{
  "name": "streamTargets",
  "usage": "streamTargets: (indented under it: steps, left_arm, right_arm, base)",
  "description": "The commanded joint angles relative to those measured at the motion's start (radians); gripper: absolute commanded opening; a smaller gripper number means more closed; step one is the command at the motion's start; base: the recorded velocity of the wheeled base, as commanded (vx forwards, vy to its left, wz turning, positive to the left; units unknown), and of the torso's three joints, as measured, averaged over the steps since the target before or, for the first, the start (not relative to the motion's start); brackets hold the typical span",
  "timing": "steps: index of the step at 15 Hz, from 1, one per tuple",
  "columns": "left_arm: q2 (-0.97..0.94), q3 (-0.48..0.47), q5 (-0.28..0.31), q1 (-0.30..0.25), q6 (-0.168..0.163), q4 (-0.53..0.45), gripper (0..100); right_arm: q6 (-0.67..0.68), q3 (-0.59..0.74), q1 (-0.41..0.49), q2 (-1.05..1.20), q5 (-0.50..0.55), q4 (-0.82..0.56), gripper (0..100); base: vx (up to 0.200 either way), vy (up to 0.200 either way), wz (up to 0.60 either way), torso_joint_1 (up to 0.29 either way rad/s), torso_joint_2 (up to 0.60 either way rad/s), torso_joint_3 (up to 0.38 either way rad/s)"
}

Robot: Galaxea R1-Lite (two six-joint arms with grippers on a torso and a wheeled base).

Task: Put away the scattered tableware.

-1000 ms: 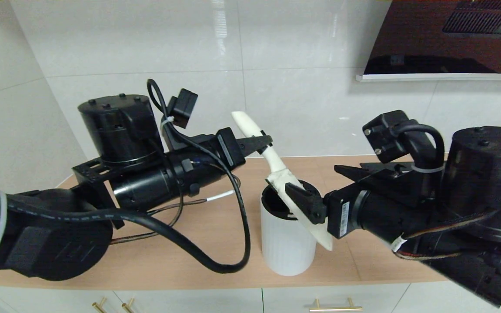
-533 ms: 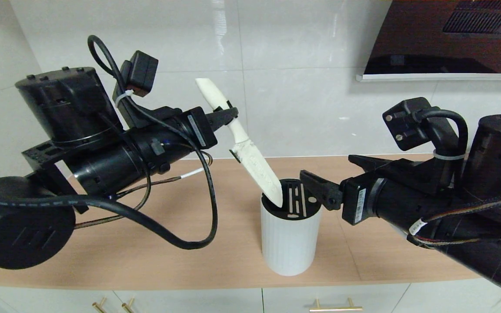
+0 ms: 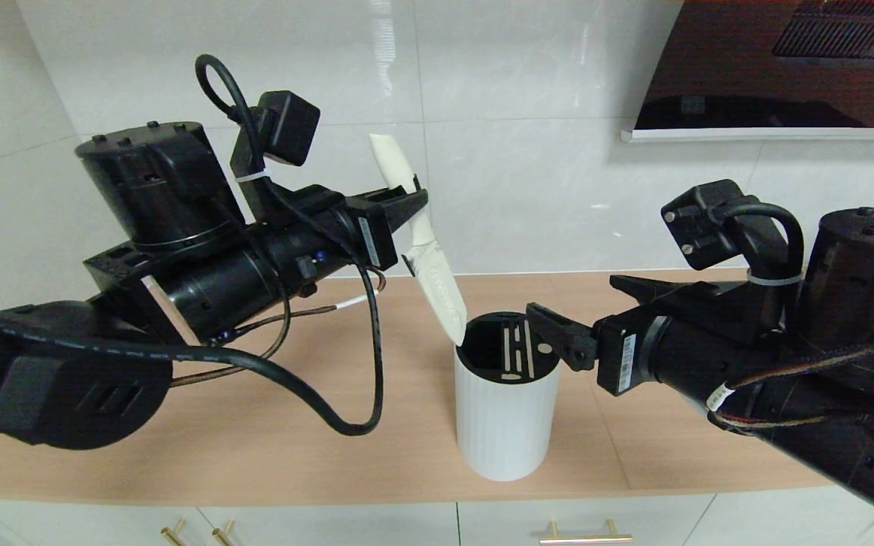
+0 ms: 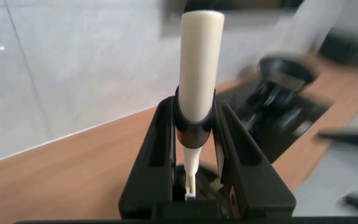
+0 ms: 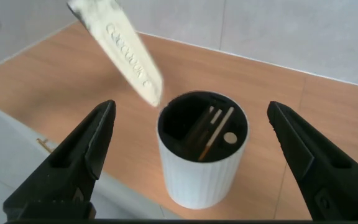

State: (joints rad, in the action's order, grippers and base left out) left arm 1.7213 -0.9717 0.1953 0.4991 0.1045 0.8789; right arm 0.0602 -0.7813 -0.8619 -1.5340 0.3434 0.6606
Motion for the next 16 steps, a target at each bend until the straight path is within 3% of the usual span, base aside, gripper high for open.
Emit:
streamTargets:
  steps: [1, 5, 16]
  left_arm:
    - [0.070, 0.014, -0.005, 0.024, -0.008, 0.068, 0]
    - [0.116, 0.028, -0.043, 0.059, -0.008, 0.158, 0]
    - [0.159, 0.048, -0.045, 0.091, -0.015, 0.167, 0]
  right_arm:
    - [-0.002, 0.002, 0.000, -0.006, 0.000, 0.001, 100]
    - [-0.002, 0.004, 0.000, -0.009, 0.000, 0.001, 100]
    - [-0.007, 0.008, 0.000, -0.015, -0.001, 0.001, 100]
  base:
    - [0.000, 0.000, 0.00, 0.000, 0.00, 0.000]
    - [0.000, 0.000, 0.00, 0.000, 0.00, 0.000]
    - [0.000, 0.000, 0.00, 0.000, 0.00, 0.000]
